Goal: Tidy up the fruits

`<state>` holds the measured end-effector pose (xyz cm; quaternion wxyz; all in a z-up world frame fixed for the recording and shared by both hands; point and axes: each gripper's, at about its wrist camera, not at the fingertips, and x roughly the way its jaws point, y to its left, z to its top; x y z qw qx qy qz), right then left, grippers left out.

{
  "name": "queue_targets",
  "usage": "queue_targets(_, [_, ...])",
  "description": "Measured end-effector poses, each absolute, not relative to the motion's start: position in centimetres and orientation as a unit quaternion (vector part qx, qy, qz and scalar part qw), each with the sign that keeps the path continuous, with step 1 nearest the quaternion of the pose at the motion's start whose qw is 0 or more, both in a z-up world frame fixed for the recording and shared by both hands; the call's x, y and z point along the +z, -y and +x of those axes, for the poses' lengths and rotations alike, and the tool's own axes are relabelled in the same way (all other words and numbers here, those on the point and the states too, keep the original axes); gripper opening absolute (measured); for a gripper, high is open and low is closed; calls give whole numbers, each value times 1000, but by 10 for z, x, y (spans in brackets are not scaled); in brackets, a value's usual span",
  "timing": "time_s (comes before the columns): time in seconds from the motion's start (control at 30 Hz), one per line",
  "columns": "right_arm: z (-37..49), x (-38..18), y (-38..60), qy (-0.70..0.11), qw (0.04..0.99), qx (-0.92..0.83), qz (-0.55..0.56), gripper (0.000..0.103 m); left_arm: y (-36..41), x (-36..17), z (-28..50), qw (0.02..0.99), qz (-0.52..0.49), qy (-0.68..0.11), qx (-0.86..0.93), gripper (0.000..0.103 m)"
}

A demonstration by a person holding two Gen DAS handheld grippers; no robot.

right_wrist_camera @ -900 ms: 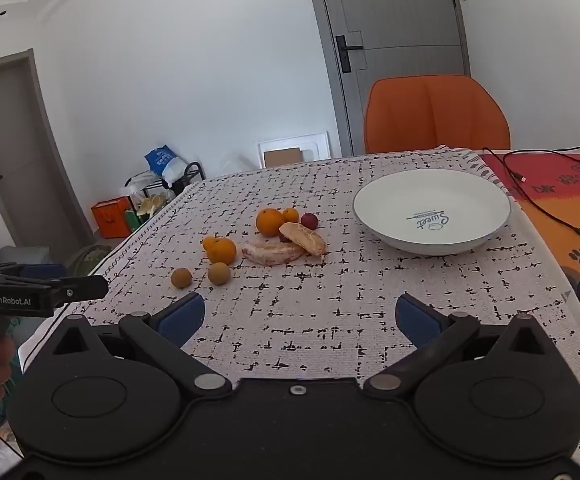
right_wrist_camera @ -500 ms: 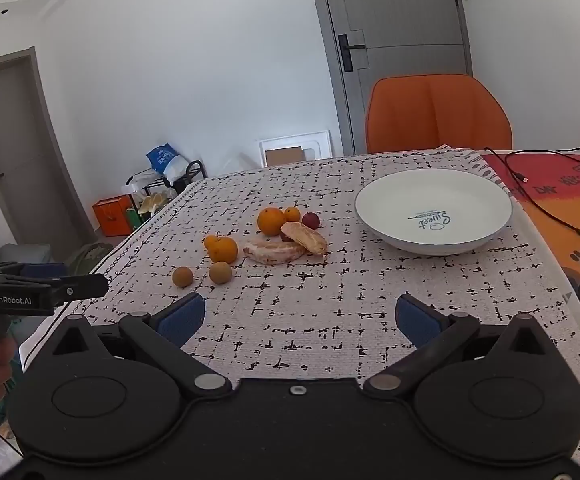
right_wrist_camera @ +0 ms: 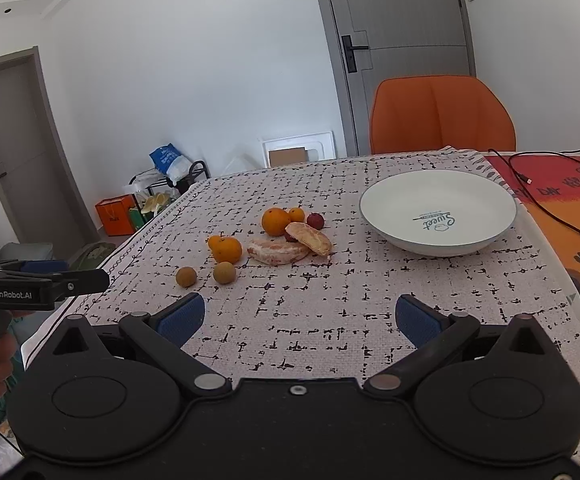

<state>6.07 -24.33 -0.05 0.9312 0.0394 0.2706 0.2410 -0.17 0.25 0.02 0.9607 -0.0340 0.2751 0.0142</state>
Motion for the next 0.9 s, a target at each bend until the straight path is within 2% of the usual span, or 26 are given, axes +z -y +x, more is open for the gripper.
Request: queue_targets(0.9, [60, 3, 245, -266, 935, 231, 32, 103, -3, 2, -5, 964, -34, -265, 14, 103])
